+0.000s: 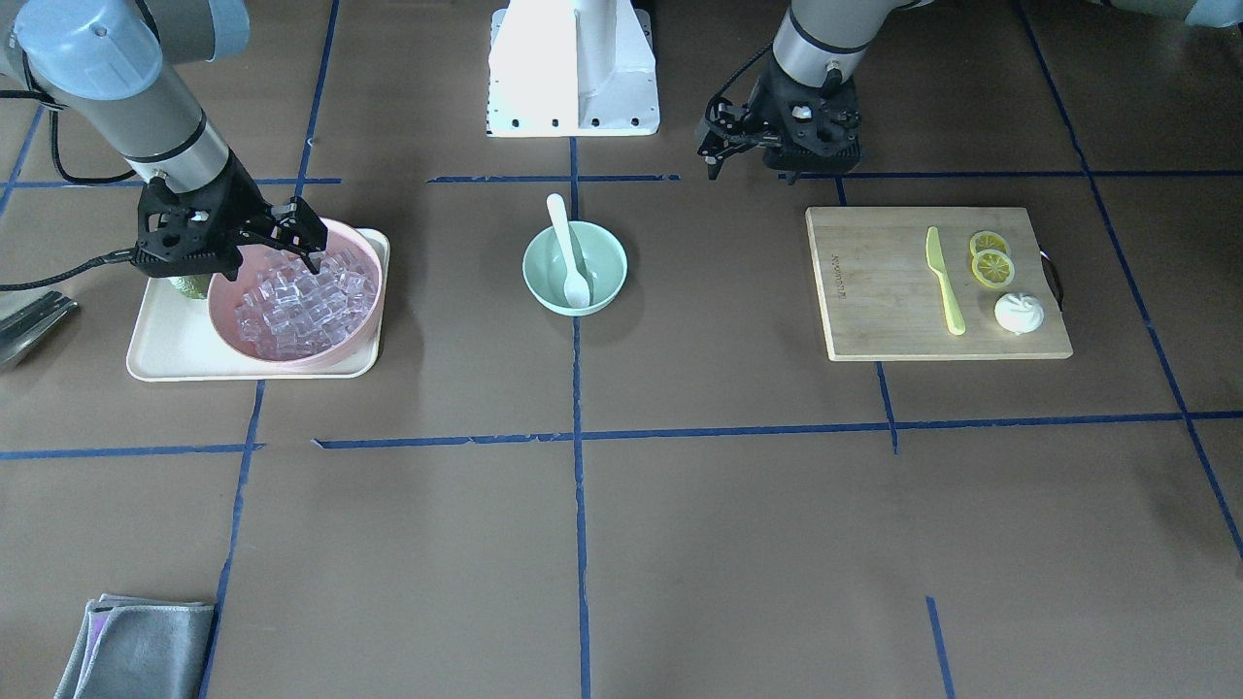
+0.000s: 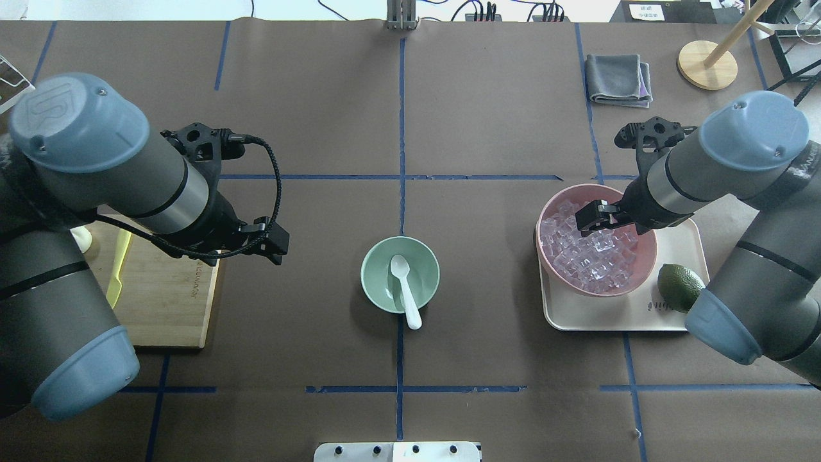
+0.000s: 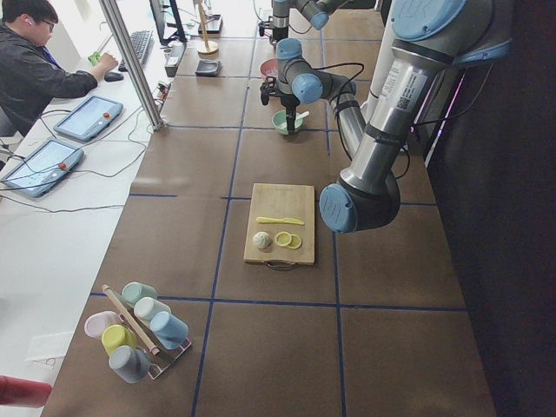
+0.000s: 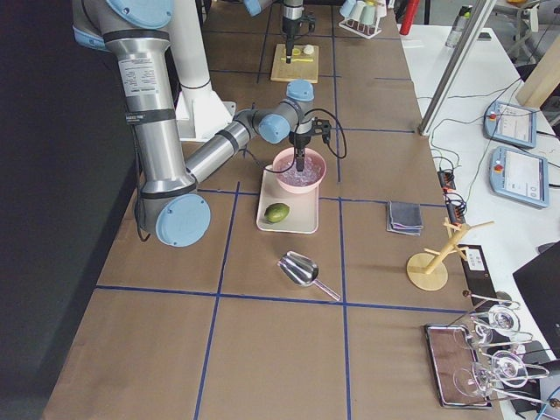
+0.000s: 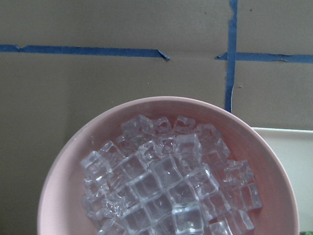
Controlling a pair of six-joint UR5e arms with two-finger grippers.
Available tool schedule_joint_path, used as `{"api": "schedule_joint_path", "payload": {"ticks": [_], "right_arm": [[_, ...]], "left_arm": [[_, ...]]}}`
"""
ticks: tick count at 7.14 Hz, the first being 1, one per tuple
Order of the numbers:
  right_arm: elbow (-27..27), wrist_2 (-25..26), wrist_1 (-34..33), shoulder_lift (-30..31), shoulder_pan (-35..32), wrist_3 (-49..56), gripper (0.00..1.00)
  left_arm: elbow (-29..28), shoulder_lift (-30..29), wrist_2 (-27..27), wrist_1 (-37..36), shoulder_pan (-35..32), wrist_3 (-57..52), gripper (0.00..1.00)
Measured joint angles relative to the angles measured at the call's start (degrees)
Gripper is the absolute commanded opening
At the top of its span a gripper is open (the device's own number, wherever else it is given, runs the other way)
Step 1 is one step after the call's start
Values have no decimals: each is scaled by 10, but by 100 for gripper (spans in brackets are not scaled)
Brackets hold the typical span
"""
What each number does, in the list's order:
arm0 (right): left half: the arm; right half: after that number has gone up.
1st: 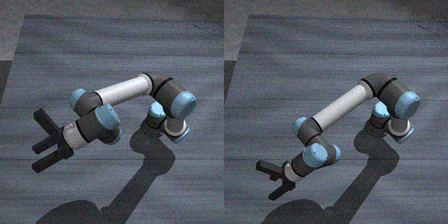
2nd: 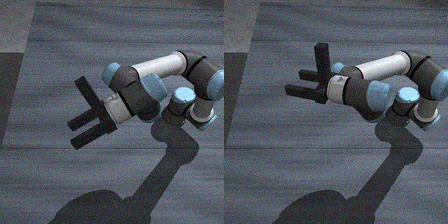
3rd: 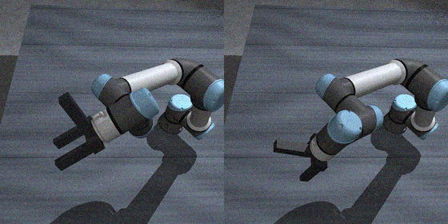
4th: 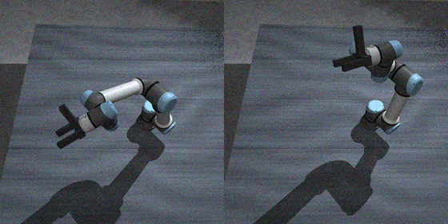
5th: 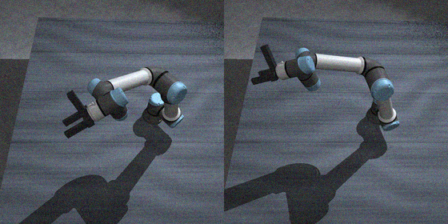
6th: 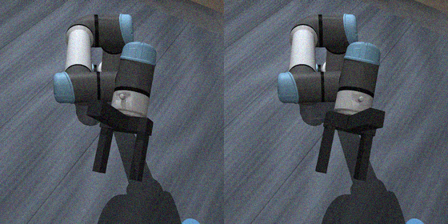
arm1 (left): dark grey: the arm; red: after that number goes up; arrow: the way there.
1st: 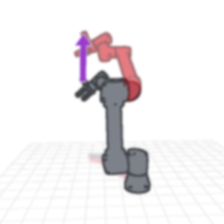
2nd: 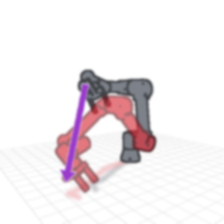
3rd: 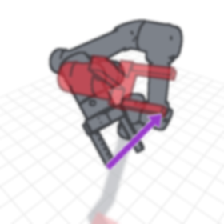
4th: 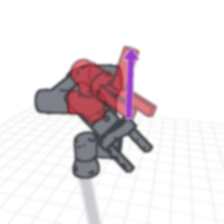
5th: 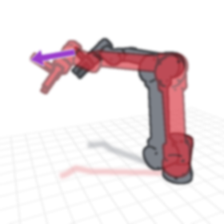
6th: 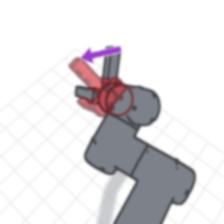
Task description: Put spoon and ice into bowl
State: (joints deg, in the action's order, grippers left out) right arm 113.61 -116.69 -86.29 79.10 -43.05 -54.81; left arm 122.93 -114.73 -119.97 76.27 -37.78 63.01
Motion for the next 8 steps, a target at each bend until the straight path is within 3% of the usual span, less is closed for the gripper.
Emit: {"api": "schedule_joint_path", "payload": {"ticks": [3,6,7,8], "right_arm": [[-20,16,-1,-2,18,4,79],[-33,25,0,-8,21,8,76],[-36,25,0,-8,22,9,70],[-37,25,0,-9,22,9,52]], "left_arm": [[22,12,2,-30,-9,-28,100],[23,13,2,-31,-10,-29,100],[23,13,2,-31,-10,-29,100],[23,13,2,-31,-10,-29,100]]}}
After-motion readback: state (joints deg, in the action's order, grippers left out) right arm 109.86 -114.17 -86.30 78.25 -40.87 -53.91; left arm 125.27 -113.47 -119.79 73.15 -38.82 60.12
